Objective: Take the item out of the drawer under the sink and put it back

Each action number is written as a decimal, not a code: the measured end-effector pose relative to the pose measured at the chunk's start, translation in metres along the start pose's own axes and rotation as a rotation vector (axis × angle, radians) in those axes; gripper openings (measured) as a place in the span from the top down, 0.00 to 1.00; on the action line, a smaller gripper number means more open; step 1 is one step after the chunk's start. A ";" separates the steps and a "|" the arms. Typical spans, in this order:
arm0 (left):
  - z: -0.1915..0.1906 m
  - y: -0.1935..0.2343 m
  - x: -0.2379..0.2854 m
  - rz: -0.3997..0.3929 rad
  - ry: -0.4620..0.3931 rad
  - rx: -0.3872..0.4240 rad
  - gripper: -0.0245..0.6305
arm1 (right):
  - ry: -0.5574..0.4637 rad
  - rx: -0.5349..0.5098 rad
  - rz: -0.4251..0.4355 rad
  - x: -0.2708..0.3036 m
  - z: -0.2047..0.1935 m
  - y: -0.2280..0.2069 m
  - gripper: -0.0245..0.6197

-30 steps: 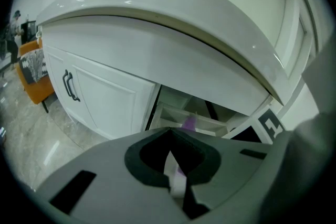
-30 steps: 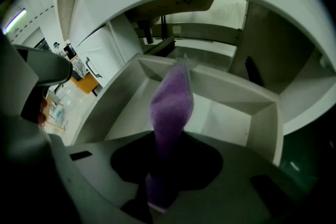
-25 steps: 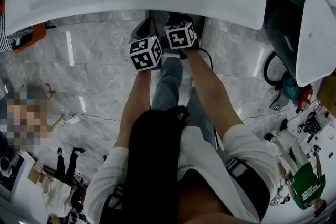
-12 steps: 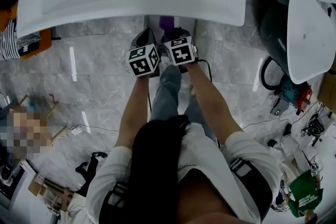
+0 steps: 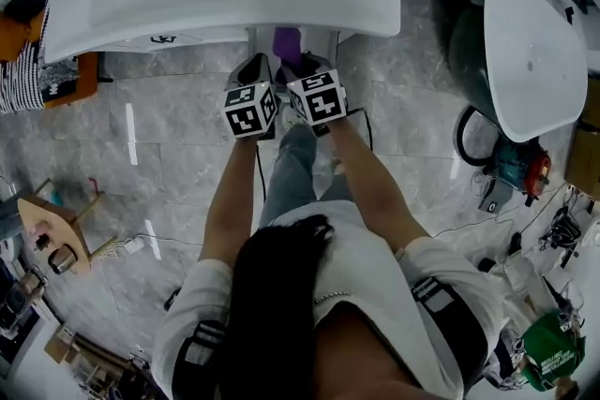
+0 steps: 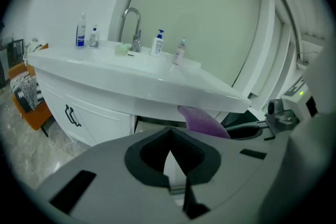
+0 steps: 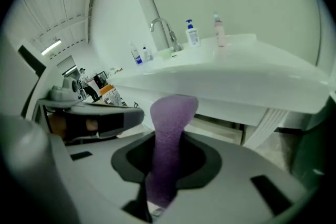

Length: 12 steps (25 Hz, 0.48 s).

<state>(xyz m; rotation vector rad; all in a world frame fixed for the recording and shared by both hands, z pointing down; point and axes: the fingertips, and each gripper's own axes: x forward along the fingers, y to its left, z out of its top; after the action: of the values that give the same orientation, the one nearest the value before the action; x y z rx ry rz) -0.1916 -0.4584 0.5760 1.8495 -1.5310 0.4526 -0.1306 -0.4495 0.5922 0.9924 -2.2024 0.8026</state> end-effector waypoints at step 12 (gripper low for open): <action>0.029 -0.044 -0.069 -0.010 -0.138 0.026 0.96 | -0.168 -0.013 -0.035 -0.085 0.029 0.015 0.80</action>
<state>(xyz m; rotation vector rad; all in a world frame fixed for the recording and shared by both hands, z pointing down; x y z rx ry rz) -0.1711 -0.4258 0.4985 1.9423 -1.6128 0.3483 -0.1029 -0.4251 0.5090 1.1255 -2.3215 0.7105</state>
